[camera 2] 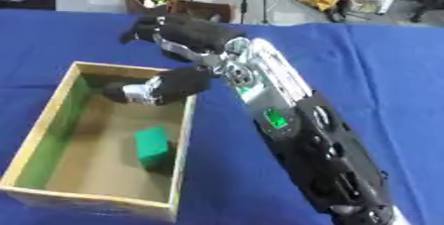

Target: Pick up objects on the table and place them in the box.

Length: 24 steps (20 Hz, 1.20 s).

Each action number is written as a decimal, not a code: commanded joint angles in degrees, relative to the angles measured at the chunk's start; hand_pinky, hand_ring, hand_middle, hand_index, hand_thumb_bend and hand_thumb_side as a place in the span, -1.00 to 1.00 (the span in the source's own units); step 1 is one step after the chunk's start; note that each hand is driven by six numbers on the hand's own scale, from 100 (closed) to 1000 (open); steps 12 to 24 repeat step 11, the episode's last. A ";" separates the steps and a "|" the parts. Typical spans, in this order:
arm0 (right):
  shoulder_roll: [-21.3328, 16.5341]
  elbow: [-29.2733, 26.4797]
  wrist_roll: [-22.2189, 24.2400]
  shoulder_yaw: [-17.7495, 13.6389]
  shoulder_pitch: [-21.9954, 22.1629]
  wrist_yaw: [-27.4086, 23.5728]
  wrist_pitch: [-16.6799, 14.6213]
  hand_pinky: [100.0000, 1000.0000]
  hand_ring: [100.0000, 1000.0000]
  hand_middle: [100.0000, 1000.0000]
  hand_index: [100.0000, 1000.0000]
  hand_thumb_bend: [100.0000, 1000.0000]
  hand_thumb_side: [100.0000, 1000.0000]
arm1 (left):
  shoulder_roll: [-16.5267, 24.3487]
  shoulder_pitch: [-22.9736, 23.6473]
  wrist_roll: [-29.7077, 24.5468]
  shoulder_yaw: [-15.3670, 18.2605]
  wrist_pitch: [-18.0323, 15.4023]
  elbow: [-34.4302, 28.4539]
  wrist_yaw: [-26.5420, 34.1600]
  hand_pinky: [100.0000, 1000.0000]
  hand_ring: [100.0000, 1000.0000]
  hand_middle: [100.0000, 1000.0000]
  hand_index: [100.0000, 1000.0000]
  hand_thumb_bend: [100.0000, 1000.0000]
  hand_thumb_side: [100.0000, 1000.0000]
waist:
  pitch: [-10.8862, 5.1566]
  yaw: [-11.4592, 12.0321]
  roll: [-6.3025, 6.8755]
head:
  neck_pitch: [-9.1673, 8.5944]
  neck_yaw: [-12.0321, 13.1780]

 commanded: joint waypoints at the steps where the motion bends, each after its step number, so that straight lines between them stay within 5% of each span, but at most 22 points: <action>1: -3.04 -5.78 -7.56 -4.32 -0.13 -7.24 4.58 0.61 1.00 0.58 0.77 -0.97 1.00 | 0.16 -0.18 -0.21 0.10 0.10 -1.07 0.16 -1.00 -0.43 -0.39 -0.09 -1.00 0.74 | -1.29 -0.48 0.51 | 0.89 -0.44; 6: -7.62 -13.61 -23.64 -10.26 2.93 -21.17 11.60 0.65 1.00 0.54 0.67 -1.00 0.89 | -0.10 0.06 -0.37 0.12 0.19 -1.07 0.09 -1.00 -0.43 -0.39 -0.09 -1.00 0.74 | -1.12 -1.82 1.18 | 1.08 1.12; 11: -11.09 -19.80 -35.82 -14.89 7.40 -30.89 13.22 0.70 1.00 0.52 0.63 -1.00 0.87 | -0.42 0.39 -0.67 0.15 0.12 -1.07 0.04 -1.00 -0.43 -0.39 -0.09 -1.00 0.74 | -0.87 -3.20 2.14 | 1.16 2.42; 24: -11.09 -19.80 -35.82 -14.89 7.40 -30.89 13.22 0.70 1.00 0.52 0.63 -1.00 0.87 | -0.42 0.39 -0.67 0.15 0.12 -1.07 0.04 -1.00 -0.43 -0.39 -0.09 -1.00 0.74 | -0.87 -3.20 2.14 | 1.16 2.42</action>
